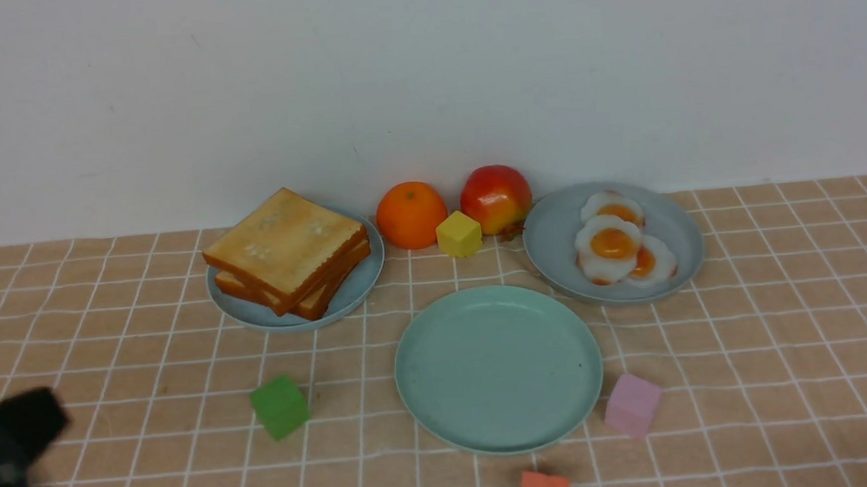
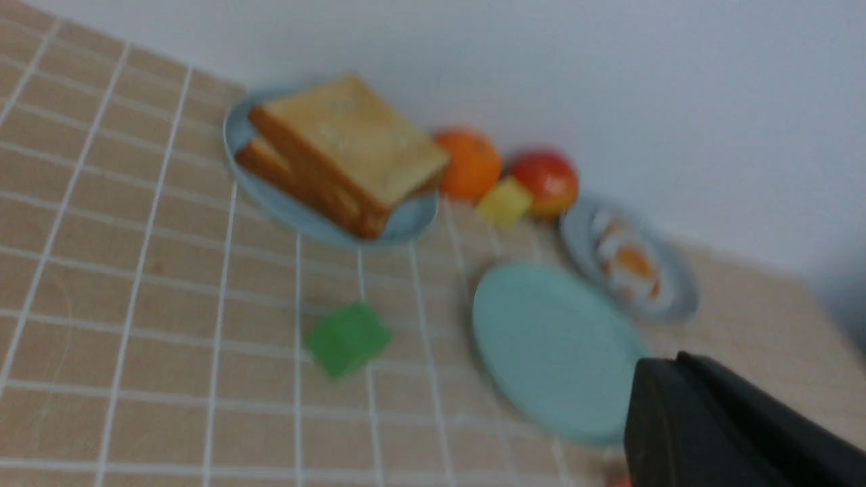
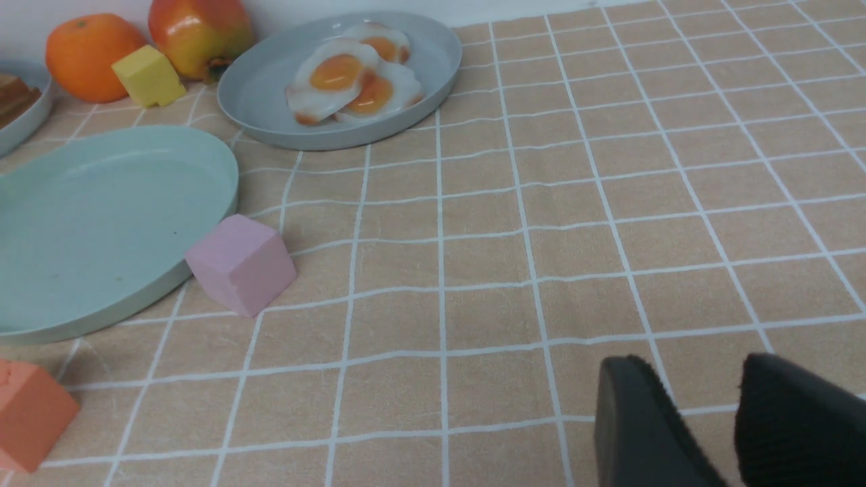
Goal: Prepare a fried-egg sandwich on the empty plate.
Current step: Use the left arm to grab a slice of bread
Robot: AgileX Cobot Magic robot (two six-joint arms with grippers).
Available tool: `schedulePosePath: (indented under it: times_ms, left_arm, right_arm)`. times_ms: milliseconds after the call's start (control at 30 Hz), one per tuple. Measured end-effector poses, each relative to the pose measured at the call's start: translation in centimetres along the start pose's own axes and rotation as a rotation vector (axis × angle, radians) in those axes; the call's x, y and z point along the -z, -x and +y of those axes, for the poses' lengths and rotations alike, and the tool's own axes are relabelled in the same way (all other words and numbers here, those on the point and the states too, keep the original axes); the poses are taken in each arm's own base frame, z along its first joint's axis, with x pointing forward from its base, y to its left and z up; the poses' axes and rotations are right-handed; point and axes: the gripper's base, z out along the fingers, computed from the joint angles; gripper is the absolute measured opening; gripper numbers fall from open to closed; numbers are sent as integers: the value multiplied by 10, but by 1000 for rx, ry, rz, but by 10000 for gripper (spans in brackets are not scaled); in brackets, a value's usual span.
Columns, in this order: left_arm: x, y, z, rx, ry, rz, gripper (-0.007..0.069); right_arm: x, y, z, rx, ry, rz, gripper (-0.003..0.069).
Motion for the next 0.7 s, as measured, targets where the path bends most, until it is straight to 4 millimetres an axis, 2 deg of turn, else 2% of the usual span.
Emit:
schedulePosePath:
  times_ms: [67, 167, 233, 267, 300, 433, 467, 533, 567, 600, 633, 667, 700]
  left_arm:
    - [-18, 8, -10, -101, 26, 221, -13]
    - [-44, 24, -28, -228, 17, 435, -13]
    - [-64, 30, -36, -259, 14, 505, -13]
    - [-66, 31, -36, -261, 14, 510, -13]
    - [-80, 33, -38, -279, 18, 537, -13]
    - [-120, 37, -38, -341, 33, 561, -13]
    - [-122, 38, -39, -349, 33, 555, -13]
    - [-143, 46, -40, -387, 41, 527, -13]
    - [-153, 49, -40, -407, 48, 517, -13]
    - [-155, 51, -41, -411, 48, 509, -13]
    - [-175, 61, -44, -452, 65, 493, -13]
    - [-184, 65, -44, -474, 73, 490, -13]
    - [-186, 66, -44, -478, 75, 490, -13]
  right_arm:
    - [0, 1, 1, -25, 6, -13, 239]
    - [-1, 3, 3, -216, 49, -59, 239]
    - [-1, 8, 5, -369, 83, -104, 239]
    - [0, 9, 5, -383, 86, -109, 239]
    - [0, 12, 6, -488, 109, -144, 239]
    - [2, 21, 6, -644, 142, -217, 236]
    - [2, 21, 6, -644, 143, -217, 236]
    - [10, 32, 14, -606, 196, -171, 206]
    - [20, 47, 22, -527, 238, -141, 173]
    - [22, 51, 22, -524, 241, -149, 167]
    - [34, 74, 33, -367, 282, -74, 111]
    - [43, 90, 38, -294, 300, -56, 85]
    - [44, 93, 39, -272, 300, -47, 71]
